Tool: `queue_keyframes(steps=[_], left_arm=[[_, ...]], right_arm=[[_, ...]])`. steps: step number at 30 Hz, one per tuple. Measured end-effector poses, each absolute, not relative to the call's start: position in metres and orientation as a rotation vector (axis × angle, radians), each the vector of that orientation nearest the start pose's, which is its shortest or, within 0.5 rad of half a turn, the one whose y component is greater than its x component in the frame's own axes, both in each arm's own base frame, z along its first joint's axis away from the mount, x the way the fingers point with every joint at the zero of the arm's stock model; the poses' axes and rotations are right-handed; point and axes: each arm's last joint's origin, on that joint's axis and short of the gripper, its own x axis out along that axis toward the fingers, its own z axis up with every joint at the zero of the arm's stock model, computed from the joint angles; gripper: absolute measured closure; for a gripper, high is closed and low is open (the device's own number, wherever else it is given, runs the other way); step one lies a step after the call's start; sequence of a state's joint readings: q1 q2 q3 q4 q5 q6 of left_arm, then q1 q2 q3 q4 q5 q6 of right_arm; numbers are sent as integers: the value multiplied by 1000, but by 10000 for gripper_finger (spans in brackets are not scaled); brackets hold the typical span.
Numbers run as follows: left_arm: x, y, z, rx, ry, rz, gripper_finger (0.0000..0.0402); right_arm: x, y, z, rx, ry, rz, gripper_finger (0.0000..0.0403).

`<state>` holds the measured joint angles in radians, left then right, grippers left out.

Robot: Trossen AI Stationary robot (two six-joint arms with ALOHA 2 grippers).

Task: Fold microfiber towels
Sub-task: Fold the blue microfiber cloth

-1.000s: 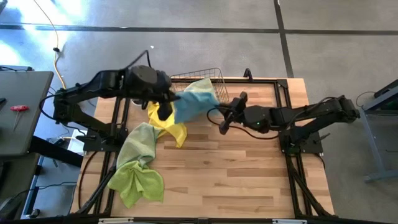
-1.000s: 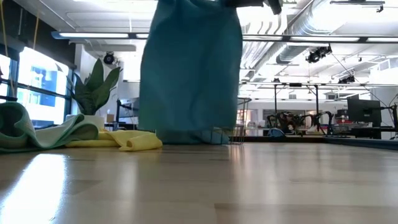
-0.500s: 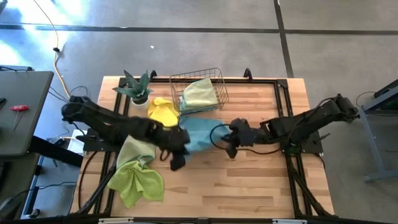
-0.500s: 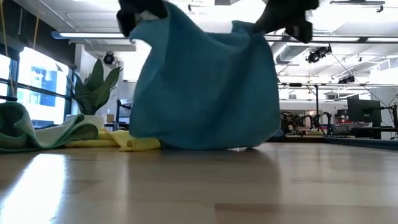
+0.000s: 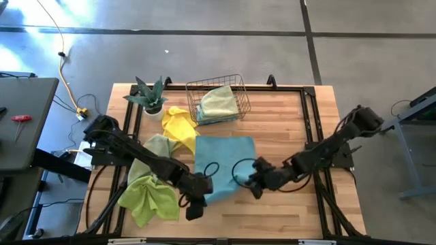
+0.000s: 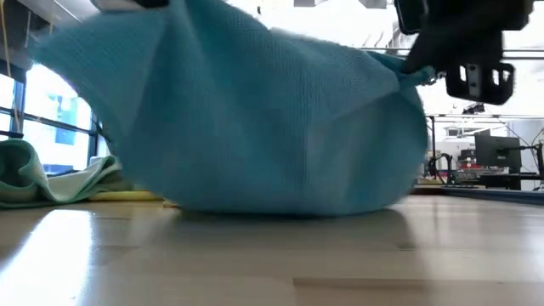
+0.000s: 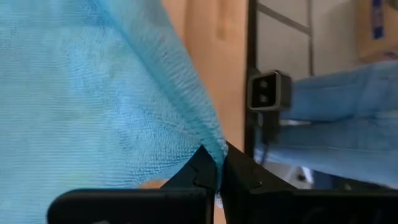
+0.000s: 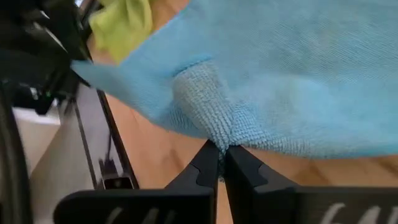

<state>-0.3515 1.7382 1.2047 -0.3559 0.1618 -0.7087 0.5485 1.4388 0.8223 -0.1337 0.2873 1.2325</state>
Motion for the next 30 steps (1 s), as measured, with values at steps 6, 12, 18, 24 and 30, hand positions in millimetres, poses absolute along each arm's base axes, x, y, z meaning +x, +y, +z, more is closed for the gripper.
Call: queue_keyframes(steps=[6,12,18,24,30], left_arm=[[343,-132,217,-609,1054,-245,401],[345,-124,215,-555,1048,-230,401],[344,-95,208,-471,1111,-127,401],[340,-64,202,-402,1202,-31,401],[342,-34,201,-283,1194,-29,401]], right_arm=[[253,168,198,913,763,-86,400],[251,168,198,885,727,-125,400],[249,161,193,814,700,-250,400],[245,150,187,817,679,-424,400],[247,137,183,886,660,-548,400]])
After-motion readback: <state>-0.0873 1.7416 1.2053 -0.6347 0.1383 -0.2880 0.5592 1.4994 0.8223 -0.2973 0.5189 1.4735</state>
